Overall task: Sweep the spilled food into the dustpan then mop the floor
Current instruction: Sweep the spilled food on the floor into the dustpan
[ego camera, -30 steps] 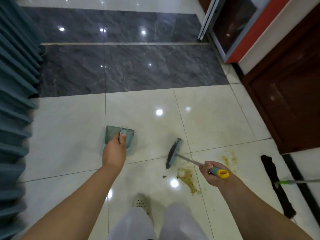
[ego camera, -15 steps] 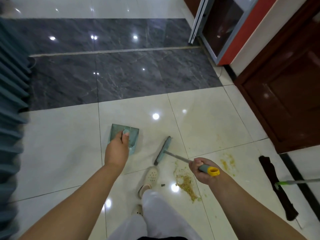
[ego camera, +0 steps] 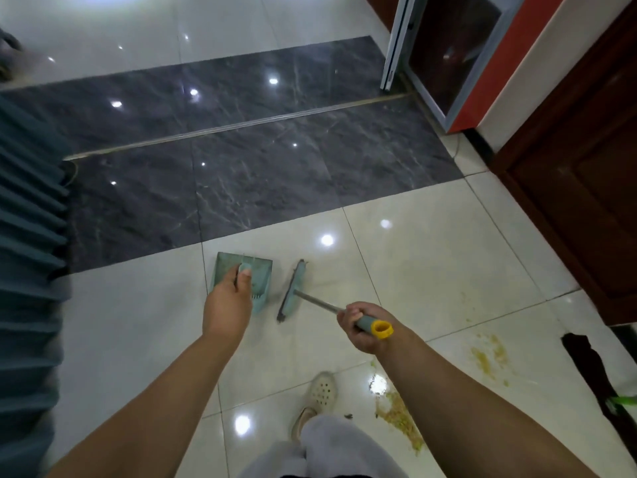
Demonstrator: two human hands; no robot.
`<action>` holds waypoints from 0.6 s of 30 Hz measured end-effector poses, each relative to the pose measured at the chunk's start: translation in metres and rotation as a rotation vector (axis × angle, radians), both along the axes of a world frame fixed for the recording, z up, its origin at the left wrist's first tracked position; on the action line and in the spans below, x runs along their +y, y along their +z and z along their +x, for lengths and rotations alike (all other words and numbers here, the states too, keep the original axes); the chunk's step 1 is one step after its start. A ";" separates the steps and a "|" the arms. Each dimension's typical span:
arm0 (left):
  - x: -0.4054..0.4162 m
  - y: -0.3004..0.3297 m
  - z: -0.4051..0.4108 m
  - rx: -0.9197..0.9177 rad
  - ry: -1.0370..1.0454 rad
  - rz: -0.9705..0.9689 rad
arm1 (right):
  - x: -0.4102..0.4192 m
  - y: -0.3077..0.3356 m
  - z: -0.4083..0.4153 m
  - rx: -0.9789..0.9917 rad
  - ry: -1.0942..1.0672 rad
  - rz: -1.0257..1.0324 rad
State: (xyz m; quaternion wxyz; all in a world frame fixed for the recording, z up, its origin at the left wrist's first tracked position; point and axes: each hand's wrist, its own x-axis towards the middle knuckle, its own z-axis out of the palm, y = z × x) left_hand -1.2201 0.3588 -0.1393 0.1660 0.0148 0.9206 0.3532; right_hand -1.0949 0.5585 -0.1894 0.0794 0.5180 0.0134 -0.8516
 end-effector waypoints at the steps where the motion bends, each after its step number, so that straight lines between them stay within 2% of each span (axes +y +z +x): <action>1: 0.008 0.000 -0.010 0.001 -0.001 -0.005 | 0.006 -0.001 -0.009 0.002 0.011 0.001; 5: 0.041 -0.002 -0.037 0.031 -0.041 -0.012 | 0.035 -0.005 -0.025 -0.036 0.041 0.035; 12: 0.099 -0.010 -0.046 0.005 -0.170 -0.004 | 0.095 -0.010 0.014 -0.060 -0.104 0.031; 15: 0.128 -0.012 -0.043 -0.007 -0.252 0.009 | 0.115 -0.006 0.043 -0.073 -0.236 0.037; 18: 0.155 -0.009 -0.034 -0.006 -0.340 0.017 | 0.123 0.000 0.072 -0.129 -0.411 0.137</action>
